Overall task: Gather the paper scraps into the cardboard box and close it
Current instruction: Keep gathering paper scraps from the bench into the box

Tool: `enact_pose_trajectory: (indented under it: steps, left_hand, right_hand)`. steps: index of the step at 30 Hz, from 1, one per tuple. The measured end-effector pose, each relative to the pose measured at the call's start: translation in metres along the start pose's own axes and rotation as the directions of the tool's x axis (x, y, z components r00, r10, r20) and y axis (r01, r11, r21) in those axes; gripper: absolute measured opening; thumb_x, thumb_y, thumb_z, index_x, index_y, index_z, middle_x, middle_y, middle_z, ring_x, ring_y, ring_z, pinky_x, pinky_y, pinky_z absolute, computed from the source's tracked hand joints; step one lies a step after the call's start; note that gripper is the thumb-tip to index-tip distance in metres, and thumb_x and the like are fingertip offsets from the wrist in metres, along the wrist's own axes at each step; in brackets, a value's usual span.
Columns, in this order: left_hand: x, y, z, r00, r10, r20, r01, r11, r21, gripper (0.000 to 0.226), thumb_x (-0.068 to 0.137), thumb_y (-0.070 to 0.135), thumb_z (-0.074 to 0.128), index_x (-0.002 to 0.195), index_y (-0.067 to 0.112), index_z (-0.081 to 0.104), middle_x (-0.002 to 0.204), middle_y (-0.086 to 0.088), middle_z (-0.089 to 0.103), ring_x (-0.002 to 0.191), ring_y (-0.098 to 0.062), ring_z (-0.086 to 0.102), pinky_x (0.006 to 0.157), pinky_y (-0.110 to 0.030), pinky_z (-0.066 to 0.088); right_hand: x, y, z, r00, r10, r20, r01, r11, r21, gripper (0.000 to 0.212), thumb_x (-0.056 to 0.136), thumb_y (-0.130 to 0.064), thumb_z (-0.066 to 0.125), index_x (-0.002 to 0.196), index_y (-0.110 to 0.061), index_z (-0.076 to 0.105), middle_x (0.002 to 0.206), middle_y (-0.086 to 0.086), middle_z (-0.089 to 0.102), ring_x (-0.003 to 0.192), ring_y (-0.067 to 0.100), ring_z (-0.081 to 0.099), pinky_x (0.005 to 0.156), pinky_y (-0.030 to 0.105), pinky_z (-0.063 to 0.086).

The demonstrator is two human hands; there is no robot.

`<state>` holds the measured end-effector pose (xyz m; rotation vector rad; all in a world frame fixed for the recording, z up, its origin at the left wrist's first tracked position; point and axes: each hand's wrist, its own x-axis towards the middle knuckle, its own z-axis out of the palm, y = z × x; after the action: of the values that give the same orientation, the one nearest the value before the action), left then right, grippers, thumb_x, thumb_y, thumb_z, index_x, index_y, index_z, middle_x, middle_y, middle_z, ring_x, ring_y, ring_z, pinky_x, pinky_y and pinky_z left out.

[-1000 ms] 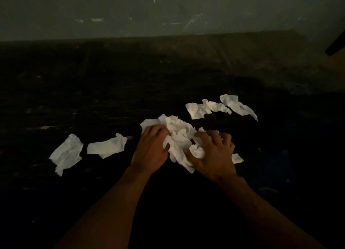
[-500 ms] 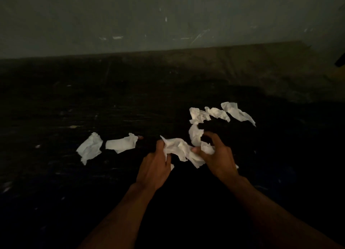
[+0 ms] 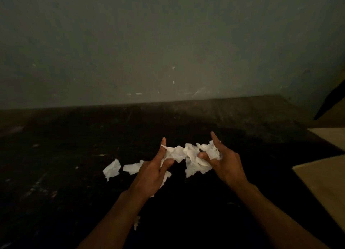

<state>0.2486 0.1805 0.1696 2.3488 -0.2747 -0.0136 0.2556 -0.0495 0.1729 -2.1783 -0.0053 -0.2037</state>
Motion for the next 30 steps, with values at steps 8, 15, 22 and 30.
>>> enact_pose_trajectory:
  steps: [8,15,22,30]
  left_hand:
    - [-0.044,0.101,0.006,0.986,0.168,-0.017,-0.168,0.986,0.002,0.059,0.094,0.055,0.028,0.139,0.059,-0.010,0.096,0.000,0.067,0.070,-0.007,0.062,0.072,-0.027,0.046]
    - [-0.064,0.202,0.056,0.939,0.343,0.025,-0.340,0.937,-0.081,0.058,0.098,0.047,0.033,0.145,0.050,-0.001,0.104,0.010,0.066,0.070,0.007,0.057,0.082,-0.023,0.047]
    - [-0.035,0.317,0.151,0.890,0.453,0.047,-0.448,0.889,-0.096,0.057,0.097,0.050,0.037,0.142,0.056,0.003,0.133,0.001,0.058,0.114,-0.020,0.060,0.098,-0.042,0.047]
    - [-0.013,0.423,0.301,0.900,0.427,0.094,-0.420,0.904,-0.085,0.058,0.096,0.051,0.034,0.148,0.045,0.007,0.142,0.000,0.049,0.126,-0.025,0.049,0.099,-0.030,0.040]
  right_hand:
    - [-0.074,-0.026,-0.109,0.980,-0.048,-0.192,0.039,0.998,-0.050,0.071,0.087,-0.048,0.060,0.148,-0.037,0.025,0.125,0.000,0.063,0.120,0.016,0.054,0.091,0.015,0.034]
    - [-0.128,0.003,-0.212,0.921,-0.065,-0.384,0.012,0.990,-0.137,0.065,0.085,-0.057,0.053,0.145,-0.040,0.032,0.102,0.000,0.070,0.103,0.015,0.063,0.079,0.024,0.040]
    - [-0.153,0.076,-0.332,0.855,-0.062,-0.514,-0.039,0.982,-0.183,0.070,0.080,-0.068,0.054,0.143,-0.042,0.036,0.121,0.003,0.066,0.090,0.020,0.068,0.076,0.037,0.057]
    - [-0.159,0.186,-0.462,0.868,0.021,-0.497,-0.145,0.966,-0.213,0.079,0.078,-0.063,0.061,0.146,-0.035,0.031,0.129,0.006,0.062,0.107,0.023,0.062,0.084,0.037,0.053]
